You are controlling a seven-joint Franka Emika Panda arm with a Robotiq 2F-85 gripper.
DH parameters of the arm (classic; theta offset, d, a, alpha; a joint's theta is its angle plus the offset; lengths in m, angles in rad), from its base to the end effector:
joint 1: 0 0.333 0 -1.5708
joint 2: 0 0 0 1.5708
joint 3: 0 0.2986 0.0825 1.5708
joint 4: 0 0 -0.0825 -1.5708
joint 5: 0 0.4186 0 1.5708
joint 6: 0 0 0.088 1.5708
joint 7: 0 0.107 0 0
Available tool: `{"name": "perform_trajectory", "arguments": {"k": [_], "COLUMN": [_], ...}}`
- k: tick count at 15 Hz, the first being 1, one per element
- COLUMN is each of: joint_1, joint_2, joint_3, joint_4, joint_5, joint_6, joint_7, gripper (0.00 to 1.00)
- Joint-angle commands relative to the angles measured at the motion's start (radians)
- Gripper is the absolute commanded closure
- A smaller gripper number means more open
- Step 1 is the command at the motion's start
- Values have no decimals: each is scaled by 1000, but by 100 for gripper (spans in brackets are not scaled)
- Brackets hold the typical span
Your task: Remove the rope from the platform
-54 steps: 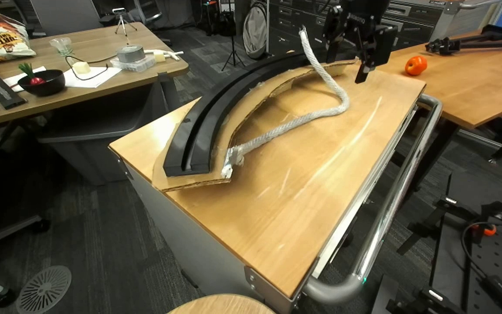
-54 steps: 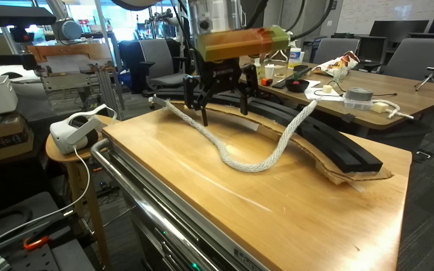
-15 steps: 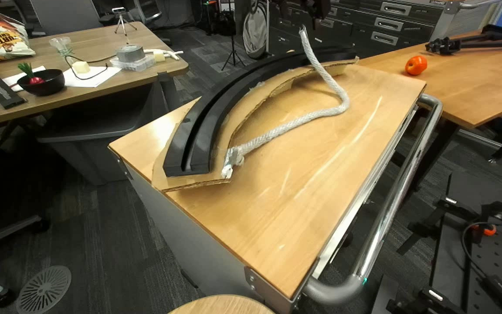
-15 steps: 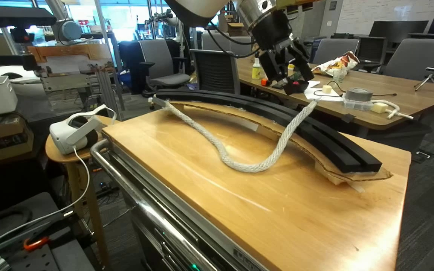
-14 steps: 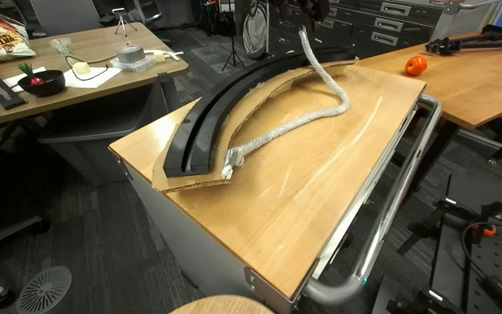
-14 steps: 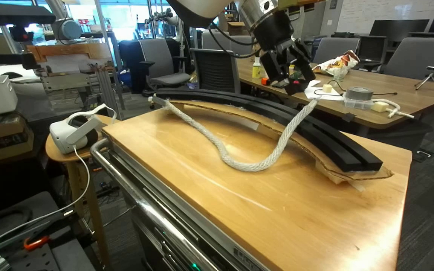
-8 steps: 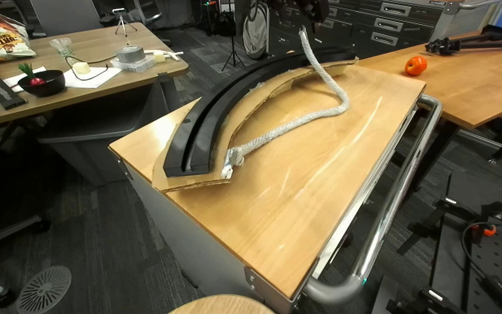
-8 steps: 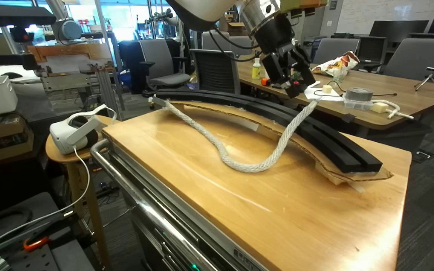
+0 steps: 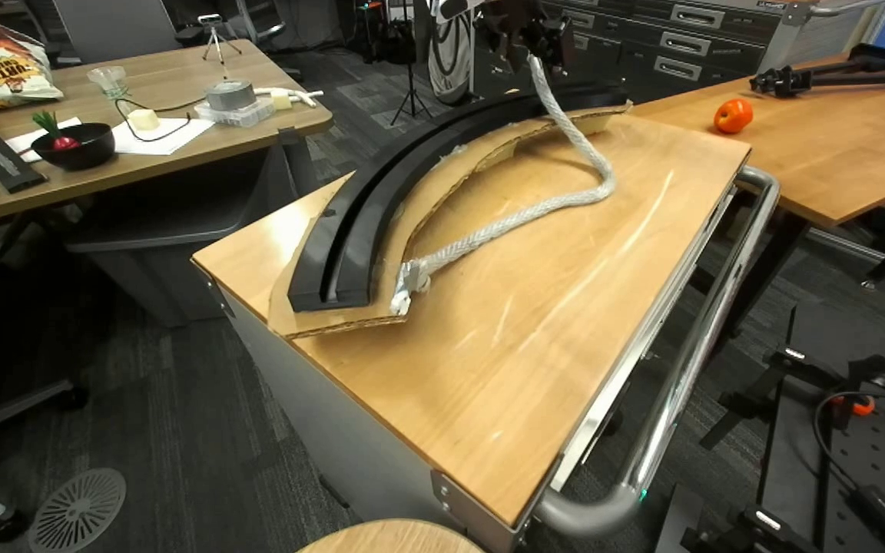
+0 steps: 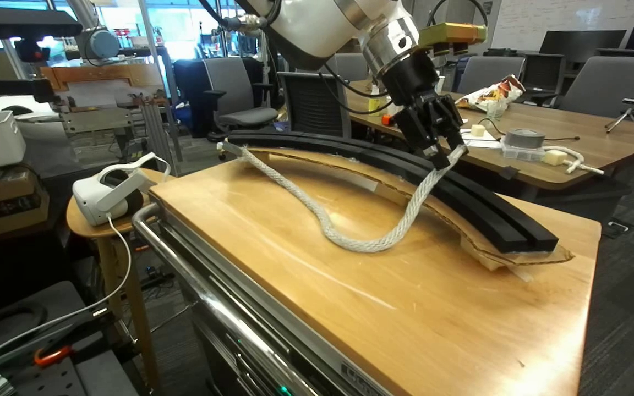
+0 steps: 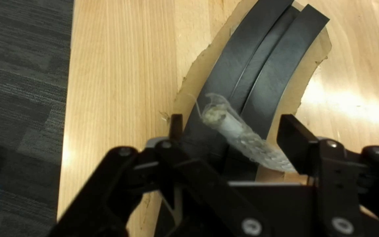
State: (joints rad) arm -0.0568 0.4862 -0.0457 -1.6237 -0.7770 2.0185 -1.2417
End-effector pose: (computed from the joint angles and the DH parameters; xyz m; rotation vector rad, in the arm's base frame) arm 0.6932 -0.1091 0.3153 1.8518 1.7745 -0.6771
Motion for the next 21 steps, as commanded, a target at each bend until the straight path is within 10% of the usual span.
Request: {"name": "perform_trajectory", "arguments": {"k": [1, 7, 21], "joint_1": [5, 8, -30], "joint_2": [37, 9, -319], "joint_3": [-7, -26, -13], "joint_4": [68, 8, -543], "joint_5": [-16, -34, 261], "joint_6": [-45, -37, -85], "joint_7": [-5, 114, 710], "gripper": [58, 98, 97]}}
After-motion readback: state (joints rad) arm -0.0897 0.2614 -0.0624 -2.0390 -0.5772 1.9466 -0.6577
